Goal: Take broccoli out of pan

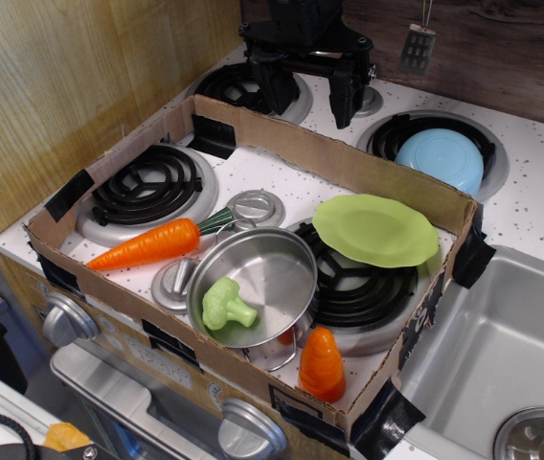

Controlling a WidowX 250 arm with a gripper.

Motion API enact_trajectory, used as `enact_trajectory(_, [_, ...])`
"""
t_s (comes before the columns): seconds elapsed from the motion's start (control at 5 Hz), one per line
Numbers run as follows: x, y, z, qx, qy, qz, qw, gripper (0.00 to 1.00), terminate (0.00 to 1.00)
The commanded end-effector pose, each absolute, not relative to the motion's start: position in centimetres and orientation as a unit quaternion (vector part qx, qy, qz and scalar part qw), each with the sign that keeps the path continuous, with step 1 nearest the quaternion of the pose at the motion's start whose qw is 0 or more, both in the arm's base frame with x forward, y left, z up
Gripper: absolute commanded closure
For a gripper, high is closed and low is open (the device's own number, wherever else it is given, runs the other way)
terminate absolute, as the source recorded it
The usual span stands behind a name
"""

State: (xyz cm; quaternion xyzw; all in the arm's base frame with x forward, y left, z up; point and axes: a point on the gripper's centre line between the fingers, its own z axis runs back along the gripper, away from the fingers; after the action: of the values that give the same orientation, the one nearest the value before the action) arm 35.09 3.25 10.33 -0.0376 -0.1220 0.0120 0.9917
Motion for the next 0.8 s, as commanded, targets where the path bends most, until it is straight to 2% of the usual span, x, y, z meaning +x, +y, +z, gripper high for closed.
enact_trajectory(0.0, [35.1, 3.3, 10.3, -0.038, -0.122, 0.012, 0.992, 0.00, 0.00])
enact_trajectory(0.2, [31.8, 2.4, 11.2, 0.016, -0.161, -0.110, 0.981, 0.00, 0.00])
enact_trajectory(0.4, [29.1, 2.9, 12.4, 0.045, -0.145, -0.225, 0.962, 0.00, 0.00])
enact_trajectory(0.6, [25.9, 3.4, 11.7, 0.020, -0.116, -0.345, 0.931, 0.00, 0.00])
